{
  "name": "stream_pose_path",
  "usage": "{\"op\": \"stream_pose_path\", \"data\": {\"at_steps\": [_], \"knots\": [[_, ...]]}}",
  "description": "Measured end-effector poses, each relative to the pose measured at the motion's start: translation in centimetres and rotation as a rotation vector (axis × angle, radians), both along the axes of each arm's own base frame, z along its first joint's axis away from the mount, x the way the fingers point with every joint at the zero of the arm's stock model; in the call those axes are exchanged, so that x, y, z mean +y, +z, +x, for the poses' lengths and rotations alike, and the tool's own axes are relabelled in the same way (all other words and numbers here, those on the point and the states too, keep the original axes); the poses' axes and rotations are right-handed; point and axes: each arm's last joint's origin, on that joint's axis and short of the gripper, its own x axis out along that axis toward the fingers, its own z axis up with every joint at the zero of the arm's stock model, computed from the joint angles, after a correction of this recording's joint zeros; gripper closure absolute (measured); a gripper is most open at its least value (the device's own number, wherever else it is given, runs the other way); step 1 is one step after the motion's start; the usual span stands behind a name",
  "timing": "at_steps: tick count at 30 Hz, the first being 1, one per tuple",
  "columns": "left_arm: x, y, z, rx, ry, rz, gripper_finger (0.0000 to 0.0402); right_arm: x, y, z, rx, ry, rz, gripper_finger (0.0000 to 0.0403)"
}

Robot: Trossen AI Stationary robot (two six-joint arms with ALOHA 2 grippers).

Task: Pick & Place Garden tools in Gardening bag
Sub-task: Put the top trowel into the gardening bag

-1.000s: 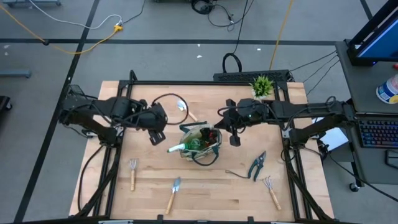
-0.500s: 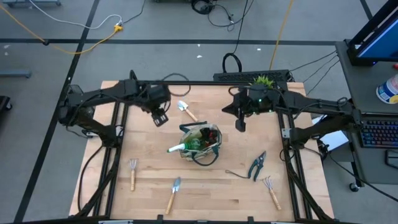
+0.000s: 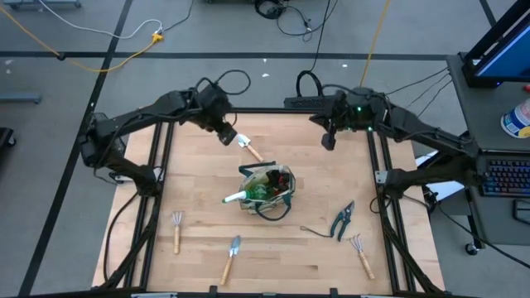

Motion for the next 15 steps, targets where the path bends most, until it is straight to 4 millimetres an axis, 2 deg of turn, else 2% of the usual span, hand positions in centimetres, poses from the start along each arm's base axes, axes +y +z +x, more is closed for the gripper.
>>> {"op": "stream_pose_path", "data": {"at_steps": [3,7,11,15], "knots": [[0.8,-0.7,1.6,-0.084,-0.066,0.015,0.0211,-0.9,0.0,-0.4,0.009,-0.030,-0.019,0.0403],[1.7,-2.5,3.7,-0.100,-0.137,0.017,0.0211,-2.1,0.2,-1.1,-0.009,-0.092,-0.023,0.0403],[3.1,-4.9,4.8,-0.045,-0.138,-0.004,0.0211,-2.7,0.5,-2.2,-0.050,-0.146,-0.037,0.0403],[4.0,-7.1,5.5,0.008,-0.183,-0.047,0.0211,-2.4,-0.1,-3.6,-0.134,-0.177,-0.066,0.0403]]}}
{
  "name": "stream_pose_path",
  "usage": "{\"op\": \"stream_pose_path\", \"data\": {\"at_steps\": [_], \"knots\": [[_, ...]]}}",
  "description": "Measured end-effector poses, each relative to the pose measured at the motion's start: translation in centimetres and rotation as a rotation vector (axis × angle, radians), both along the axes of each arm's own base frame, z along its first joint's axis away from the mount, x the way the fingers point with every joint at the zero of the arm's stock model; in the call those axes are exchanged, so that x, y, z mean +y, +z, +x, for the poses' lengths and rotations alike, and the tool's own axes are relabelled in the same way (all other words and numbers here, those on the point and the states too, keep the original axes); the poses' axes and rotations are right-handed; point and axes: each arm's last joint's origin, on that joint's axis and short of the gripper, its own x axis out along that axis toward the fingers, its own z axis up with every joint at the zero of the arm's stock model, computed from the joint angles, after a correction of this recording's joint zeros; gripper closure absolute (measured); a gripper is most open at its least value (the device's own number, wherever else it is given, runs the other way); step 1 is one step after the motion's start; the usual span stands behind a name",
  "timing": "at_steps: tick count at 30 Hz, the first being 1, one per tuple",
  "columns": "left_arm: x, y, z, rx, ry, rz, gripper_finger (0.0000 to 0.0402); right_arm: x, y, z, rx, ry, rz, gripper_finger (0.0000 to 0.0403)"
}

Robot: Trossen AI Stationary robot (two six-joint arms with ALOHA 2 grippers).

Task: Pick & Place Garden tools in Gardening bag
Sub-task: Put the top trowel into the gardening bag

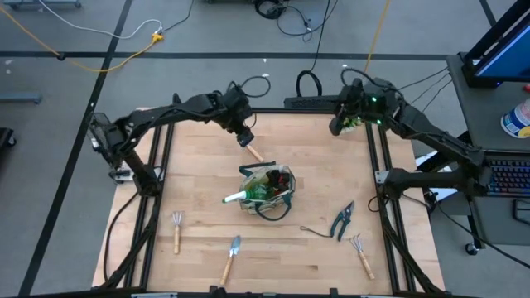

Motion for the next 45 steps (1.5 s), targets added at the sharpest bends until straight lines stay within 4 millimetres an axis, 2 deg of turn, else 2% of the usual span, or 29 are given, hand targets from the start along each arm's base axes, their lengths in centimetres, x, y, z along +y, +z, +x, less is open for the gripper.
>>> {"op": "stream_pose_path", "data": {"at_steps": [4,9,19,23,31,40,45], "knots": [[0.8,-1.7,0.4,0.029,-0.092,-0.019,0.0211,0.9,-1.2,-1.6,-0.111,-0.016,-0.049,0.0403],[0.8,-2.9,0.3,0.099,-0.264,0.017,0.0211,2.1,-2.9,-3.3,-0.183,-0.015,-0.103,0.0403],[-0.3,-3.1,0.9,0.220,-0.575,0.271,0.0211,3.6,-5.2,-5.4,-0.260,-0.029,-0.066,0.0403],[-0.7,-3.6,1.9,0.209,-0.690,0.344,0.0211,3.8,-5.5,-5.7,-0.285,-0.035,-0.040,0.0403],[-1.3,-7.2,3.2,0.281,-0.835,0.310,0.0211,3.9,-5.5,-5.8,-0.288,-0.035,-0.039,0.0403],[-1.0,-8.5,4.3,0.254,-0.861,0.356,0.0211,3.9,-5.5,-5.8,-0.286,-0.035,-0.038,0.0403],[-1.2,-9.8,4.7,0.248,-0.886,0.317,0.0211,3.9,-5.5,-5.8,-0.284,-0.035,-0.036,0.0403]]}}
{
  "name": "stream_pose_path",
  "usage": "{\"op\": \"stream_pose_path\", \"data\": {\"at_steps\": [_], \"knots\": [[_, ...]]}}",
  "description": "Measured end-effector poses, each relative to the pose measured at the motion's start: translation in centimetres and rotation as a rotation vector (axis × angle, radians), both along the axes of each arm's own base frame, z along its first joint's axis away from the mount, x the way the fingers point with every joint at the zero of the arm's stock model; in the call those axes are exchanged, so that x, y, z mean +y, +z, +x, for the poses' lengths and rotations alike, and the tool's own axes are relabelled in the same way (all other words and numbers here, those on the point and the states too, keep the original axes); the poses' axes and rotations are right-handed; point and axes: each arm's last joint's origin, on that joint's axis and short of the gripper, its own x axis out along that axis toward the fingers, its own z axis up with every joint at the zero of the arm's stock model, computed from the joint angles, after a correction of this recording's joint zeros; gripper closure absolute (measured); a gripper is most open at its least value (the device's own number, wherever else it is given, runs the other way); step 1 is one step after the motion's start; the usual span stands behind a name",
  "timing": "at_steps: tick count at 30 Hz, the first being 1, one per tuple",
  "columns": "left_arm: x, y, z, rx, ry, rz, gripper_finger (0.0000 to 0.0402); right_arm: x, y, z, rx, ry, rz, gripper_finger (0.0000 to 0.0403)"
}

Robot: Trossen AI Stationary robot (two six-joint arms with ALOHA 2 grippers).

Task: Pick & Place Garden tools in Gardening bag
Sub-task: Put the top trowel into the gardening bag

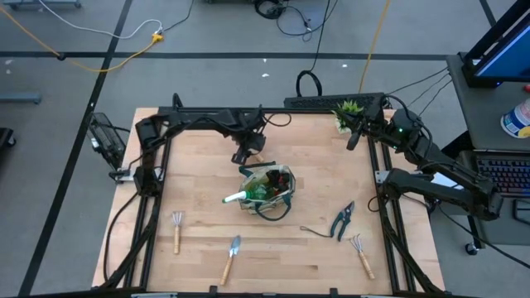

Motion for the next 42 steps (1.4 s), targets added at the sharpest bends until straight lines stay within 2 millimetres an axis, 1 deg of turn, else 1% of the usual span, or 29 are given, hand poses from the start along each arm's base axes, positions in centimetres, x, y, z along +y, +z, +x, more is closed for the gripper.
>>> {"op": "stream_pose_path", "data": {"at_steps": [6,8,10,15,16,23,28,32,34,37,42], "knots": [[-0.5,-1.3,0.5,0.027,-0.047,-0.005,0.0211,0.0,0.0,0.0,0.003,0.000,-0.004,0.0403],[-0.6,-1.6,0.6,0.032,-0.051,-0.003,0.0220,0.0,0.0,0.0,0.003,0.000,-0.004,0.0403],[-0.7,-1.6,0.6,0.035,-0.053,-0.006,0.0240,0.0,0.0,0.0,0.004,0.000,-0.004,0.0403],[-0.8,-1.7,0.6,0.041,-0.054,-0.007,0.0327,0.0,0.0,0.0,0.001,0.000,-0.001,0.0403],[-0.8,-1.7,0.6,0.042,-0.053,-0.003,0.0338,0.0,0.0,0.0,0.001,0.000,-0.001,0.0403],[-0.6,-1.7,0.6,0.063,-0.024,0.048,0.0339,0.0,0.0,0.0,0.001,0.000,0.000,0.0403],[-0.4,-1.7,0.5,0.114,0.007,0.134,0.0339,0.0,0.0,0.0,0.000,0.000,0.000,0.0403],[-0.3,-1.2,0.1,0.153,0.025,0.202,0.0339,0.0,0.0,0.0,0.000,0.000,0.000,0.0403],[-0.1,-0.7,-0.3,0.187,0.038,0.272,0.0339,0.0,0.0,0.0,0.000,0.001,0.000,0.0403],[0.2,0.5,-0.6,0.204,0.048,0.367,0.0339,0.0,0.0,0.0,-0.002,0.001,-0.002,0.0403],[0.2,2.7,-1.4,0.174,0.080,0.384,0.0339,0.0,0.0,0.0,-0.004,0.001,-0.003,0.0403]]}}
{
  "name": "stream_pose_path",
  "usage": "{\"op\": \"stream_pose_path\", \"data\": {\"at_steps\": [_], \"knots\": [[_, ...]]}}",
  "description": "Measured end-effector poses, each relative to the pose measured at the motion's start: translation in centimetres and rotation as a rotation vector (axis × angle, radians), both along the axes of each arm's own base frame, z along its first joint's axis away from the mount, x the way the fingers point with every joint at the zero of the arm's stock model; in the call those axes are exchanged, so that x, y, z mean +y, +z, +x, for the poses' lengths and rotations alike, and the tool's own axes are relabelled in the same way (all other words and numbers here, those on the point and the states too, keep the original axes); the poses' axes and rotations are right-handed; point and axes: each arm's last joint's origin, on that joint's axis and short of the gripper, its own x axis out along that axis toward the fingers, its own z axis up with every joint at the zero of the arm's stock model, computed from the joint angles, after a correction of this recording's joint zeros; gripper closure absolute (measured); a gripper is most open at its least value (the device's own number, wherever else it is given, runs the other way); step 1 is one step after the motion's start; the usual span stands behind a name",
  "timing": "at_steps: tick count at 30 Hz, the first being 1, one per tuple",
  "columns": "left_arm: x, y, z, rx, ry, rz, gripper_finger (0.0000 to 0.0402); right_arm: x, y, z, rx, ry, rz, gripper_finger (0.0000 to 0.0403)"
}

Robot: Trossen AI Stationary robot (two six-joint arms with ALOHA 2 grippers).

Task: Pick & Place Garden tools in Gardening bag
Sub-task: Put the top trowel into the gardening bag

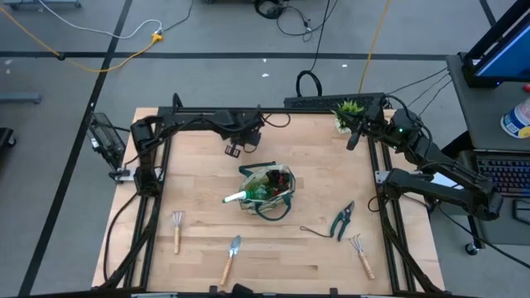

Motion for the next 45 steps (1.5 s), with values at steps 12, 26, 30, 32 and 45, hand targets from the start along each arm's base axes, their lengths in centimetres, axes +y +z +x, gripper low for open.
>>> {"op": "stream_pose_path", "data": {"at_steps": [12,26,30,32,45], "knots": [[-1.2,8.4,-2.6,-0.261,0.089,0.103,0.0339,0.0,0.0,0.0,0.001,0.002,-0.001,0.0403],[-3.2,15.6,-6.8,-0.458,0.257,0.358,0.0339,0.0,0.0,0.0,0.000,0.000,0.000,0.0403],[-3.6,16.8,-7.2,-0.522,0.314,0.423,0.0339,0.0,0.0,0.0,0.000,0.000,0.000,0.0403],[-3.7,17.5,-7.4,-0.583,0.336,0.439,0.0339,0.0,0.0,0.0,0.001,0.000,0.001,0.0403],[-4.0,23.6,-7.2,-1.307,0.339,0.335,0.0339,0.0,0.0,0.1,0.003,-0.001,0.003,0.0403]]}}
